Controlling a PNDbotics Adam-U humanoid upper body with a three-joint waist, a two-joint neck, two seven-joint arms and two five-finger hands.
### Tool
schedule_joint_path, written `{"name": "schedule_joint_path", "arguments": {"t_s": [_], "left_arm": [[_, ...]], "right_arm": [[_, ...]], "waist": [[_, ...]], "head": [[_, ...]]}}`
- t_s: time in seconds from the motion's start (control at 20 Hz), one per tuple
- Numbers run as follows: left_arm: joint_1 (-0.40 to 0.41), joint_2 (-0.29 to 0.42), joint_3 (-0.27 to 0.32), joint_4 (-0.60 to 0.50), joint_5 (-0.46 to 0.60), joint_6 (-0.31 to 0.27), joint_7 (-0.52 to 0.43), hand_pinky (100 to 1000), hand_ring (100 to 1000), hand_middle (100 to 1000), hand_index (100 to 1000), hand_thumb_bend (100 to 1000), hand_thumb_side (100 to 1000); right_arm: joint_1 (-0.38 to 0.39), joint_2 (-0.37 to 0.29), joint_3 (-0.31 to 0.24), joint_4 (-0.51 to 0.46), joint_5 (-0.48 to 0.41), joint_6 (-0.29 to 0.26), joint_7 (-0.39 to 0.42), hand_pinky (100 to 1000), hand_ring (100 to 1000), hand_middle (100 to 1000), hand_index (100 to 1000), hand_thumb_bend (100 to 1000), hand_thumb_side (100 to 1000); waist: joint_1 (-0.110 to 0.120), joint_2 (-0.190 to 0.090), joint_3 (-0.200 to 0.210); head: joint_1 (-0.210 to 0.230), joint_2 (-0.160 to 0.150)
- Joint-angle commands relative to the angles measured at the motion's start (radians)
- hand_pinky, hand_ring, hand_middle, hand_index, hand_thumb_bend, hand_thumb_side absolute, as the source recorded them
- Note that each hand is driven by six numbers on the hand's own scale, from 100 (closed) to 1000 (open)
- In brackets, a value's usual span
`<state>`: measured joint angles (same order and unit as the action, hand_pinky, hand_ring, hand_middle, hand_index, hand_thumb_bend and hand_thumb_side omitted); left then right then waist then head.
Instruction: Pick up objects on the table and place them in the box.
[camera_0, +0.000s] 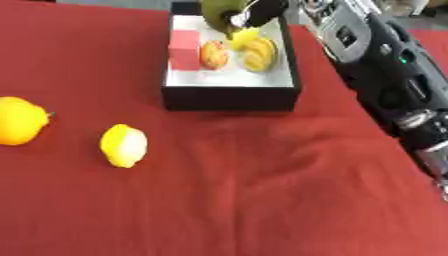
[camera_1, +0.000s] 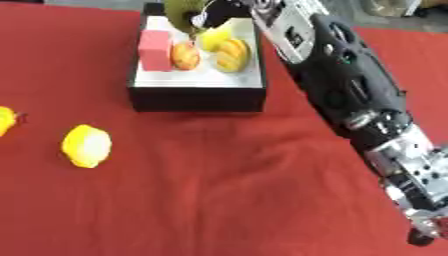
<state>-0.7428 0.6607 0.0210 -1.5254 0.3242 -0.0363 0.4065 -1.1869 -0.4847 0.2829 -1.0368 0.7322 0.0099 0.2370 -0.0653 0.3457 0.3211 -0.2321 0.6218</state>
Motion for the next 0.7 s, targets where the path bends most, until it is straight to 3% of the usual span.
{"name": "schedule_joint_path", "arguments": {"t_s": [0.05,0.1,0.2,0.3,0.5,0.7], "left_arm": [[-0.016,0.022,0.007,-0.015,-0.001,-0.002,-0.001,767,868,794,821,562,629],[-0.015,0.022,0.007,-0.015,0.0,-0.002,-0.002,767,868,794,821,562,629],[-0.013,0.023,0.007,-0.014,0.0,-0.001,-0.002,767,868,794,821,561,630],[-0.009,0.025,0.007,-0.013,0.0,-0.001,-0.002,767,868,795,821,562,630],[0.002,0.029,0.011,-0.01,-0.001,-0.002,0.001,767,868,795,821,562,629],[0.02,0.039,0.016,-0.007,-0.002,-0.003,0.005,768,868,795,821,562,629]], "right_arm": [[-0.025,-0.003,-0.026,0.046,0.038,-0.025,-0.038,757,686,525,671,434,100],[-0.024,-0.002,-0.03,0.053,0.037,-0.029,-0.044,762,702,553,697,455,100],[-0.024,-0.003,-0.032,0.052,0.029,-0.036,-0.055,817,819,744,858,587,245],[-0.026,-0.009,-0.031,0.033,0.029,-0.053,-0.066,863,881,840,931,649,307],[-0.024,-0.028,-0.037,-0.02,-0.02,-0.058,-0.074,874,906,878,951,669,295],[-0.001,-0.087,-0.038,-0.141,-0.145,-0.031,-0.055,864,893,864,946,639,279]], "waist": [[0.006,-0.019,0.001],[0.007,-0.019,0.0],[0.008,-0.02,-0.002],[0.009,-0.022,-0.006],[0.013,-0.03,-0.016],[0.016,-0.044,-0.032]], "head": [[-0.003,-0.013],[-0.003,-0.013],[0.0,-0.011],[0.005,-0.008],[0.013,0.0],[0.026,0.01]]}}
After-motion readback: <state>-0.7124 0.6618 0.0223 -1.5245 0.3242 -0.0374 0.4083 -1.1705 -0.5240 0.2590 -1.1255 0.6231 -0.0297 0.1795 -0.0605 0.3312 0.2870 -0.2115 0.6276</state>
